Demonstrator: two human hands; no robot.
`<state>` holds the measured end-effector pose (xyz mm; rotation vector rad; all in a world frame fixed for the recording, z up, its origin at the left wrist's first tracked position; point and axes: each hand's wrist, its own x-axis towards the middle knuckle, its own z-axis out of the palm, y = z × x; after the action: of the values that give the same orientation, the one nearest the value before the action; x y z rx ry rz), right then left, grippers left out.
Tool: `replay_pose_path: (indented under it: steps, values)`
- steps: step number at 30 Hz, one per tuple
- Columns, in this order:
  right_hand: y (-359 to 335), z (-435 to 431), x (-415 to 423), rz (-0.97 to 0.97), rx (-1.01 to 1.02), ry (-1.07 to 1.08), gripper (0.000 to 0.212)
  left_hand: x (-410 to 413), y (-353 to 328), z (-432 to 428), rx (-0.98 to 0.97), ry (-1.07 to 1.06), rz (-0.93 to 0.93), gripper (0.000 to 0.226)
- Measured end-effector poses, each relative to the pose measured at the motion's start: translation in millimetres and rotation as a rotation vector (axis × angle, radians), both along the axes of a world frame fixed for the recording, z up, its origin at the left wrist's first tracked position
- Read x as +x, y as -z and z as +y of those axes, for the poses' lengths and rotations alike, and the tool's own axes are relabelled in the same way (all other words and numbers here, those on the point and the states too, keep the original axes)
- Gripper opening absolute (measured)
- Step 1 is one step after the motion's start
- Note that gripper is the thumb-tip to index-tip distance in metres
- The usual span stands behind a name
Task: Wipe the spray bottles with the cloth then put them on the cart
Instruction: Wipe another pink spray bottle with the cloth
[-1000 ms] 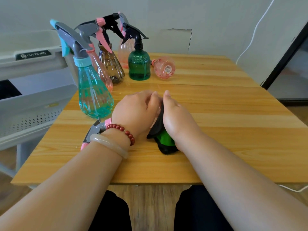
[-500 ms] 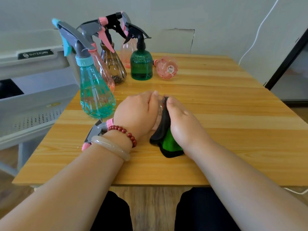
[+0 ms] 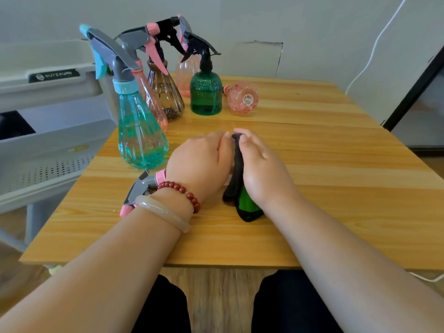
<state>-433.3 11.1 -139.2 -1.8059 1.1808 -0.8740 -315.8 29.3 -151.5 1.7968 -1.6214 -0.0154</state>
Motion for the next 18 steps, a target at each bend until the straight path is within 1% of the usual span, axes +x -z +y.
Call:
replay_pose_path:
  steps: [3, 5, 6, 8, 10, 11, 12, 14, 15, 16, 18]
  values:
    - [-2, -12, 2, 0.034, 0.113, 0.043, 0.043, -1, 1, 2, -0.022, -0.004, -0.018, 0.037]
    - [-6, -19, 2, 0.134, 0.164, 0.045, 0.046, -2, 1, 2, -0.036, -0.012, -0.017, 0.043]
    - [-6, -20, 1, 0.191, 0.161, 0.036, 0.047, -2, 1, 2, -0.031, -0.012, -0.015, 0.045]
    - [-5, -21, -2, 0.297, 0.123, 0.019, 0.047, -1, -1, 2, 0.004, -0.01, 0.009, 0.039]
    - [-3, -18, -6, 0.354, 0.065, 0.021, 0.047, -1, -3, 2, 0.03, -0.02, 0.029, 0.039]
    - [-2, -16, -8, 0.332, 0.041, 0.033, 0.046, -1, -3, 2, 0.038, -0.028, 0.033, 0.04]
    - [-2, -14, -9, 0.259, 0.04, 0.05, 0.046, -1, -3, 1, 0.043, -0.033, 0.036, 0.041]
    - [-3, -8, -6, 0.052, 0.107, 0.086, 0.042, -1, -4, 1, 0.05, -0.028, 0.037, 0.038]
    - [-3, -5, -4, -0.019, 0.144, 0.093, 0.042, -1, -4, 1, 0.055, -0.023, 0.034, 0.036]
    - [-3, -2, -2, -0.034, 0.167, 0.082, 0.043, -1, -5, 2, 0.059, -0.019, 0.036, 0.033]
    - [-4, 2, -3, 0.051, 0.191, 0.031, 0.048, -2, -5, 2, 0.06, -0.017, 0.04, 0.033]
